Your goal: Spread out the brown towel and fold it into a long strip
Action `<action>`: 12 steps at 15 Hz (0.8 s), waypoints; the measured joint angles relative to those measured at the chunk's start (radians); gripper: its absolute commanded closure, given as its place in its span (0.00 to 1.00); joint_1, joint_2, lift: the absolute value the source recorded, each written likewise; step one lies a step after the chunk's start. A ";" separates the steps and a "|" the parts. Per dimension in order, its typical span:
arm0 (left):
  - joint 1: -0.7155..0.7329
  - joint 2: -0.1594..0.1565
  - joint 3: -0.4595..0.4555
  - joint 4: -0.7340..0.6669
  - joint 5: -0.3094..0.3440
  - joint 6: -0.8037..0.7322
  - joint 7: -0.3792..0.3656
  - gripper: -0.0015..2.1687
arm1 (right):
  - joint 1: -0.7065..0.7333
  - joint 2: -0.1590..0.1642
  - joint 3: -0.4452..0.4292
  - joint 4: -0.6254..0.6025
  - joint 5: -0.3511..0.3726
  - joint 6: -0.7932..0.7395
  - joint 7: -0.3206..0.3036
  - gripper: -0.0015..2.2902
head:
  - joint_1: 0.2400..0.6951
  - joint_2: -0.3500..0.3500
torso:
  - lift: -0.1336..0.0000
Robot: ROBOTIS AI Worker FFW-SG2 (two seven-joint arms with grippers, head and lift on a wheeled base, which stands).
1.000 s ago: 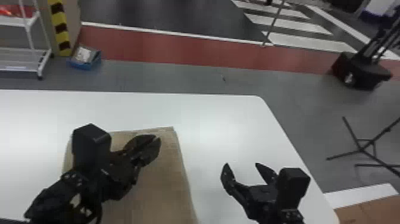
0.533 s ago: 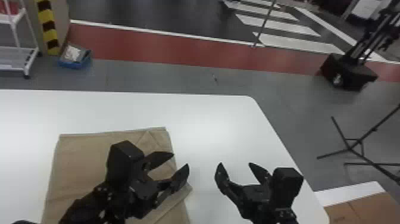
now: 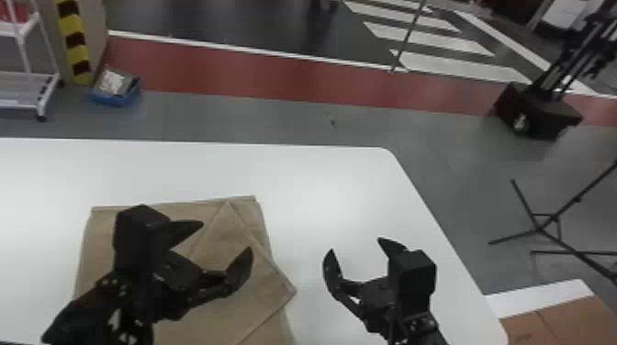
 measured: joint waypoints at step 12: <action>0.003 0.000 0.202 0.011 0.097 0.000 0.069 0.04 | -0.052 -0.186 0.076 0.011 0.770 -0.173 0.543 0.10 | 1.00 0.28 | 0.08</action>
